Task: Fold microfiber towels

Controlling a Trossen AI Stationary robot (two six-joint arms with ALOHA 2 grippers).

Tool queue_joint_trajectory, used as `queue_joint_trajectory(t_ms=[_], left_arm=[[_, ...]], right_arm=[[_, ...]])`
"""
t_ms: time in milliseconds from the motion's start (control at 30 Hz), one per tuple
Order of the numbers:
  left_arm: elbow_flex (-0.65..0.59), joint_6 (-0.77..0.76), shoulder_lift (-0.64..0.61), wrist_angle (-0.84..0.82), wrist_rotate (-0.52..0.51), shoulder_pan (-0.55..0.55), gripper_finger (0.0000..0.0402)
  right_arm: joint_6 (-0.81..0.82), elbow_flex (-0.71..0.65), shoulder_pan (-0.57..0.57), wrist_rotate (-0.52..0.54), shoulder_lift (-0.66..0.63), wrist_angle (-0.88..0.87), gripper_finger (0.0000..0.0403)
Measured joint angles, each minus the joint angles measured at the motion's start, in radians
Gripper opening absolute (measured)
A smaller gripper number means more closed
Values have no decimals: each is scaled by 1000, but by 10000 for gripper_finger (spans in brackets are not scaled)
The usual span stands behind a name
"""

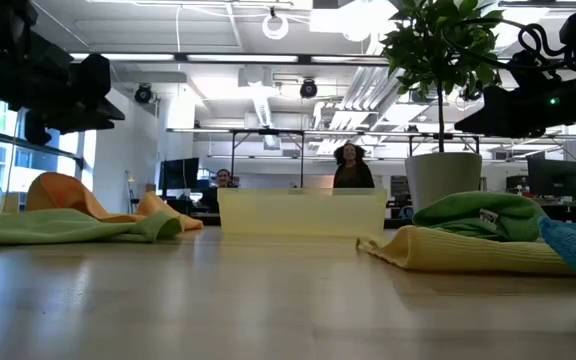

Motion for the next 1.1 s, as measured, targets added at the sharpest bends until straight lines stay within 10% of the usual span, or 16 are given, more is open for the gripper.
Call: queue_joint_trajectory(t_ms=[1100], left_arm=[[0, 0, 0, 0, 0, 0, 133]], right_arm=[[0, 0, 0, 0, 0, 0, 113]])
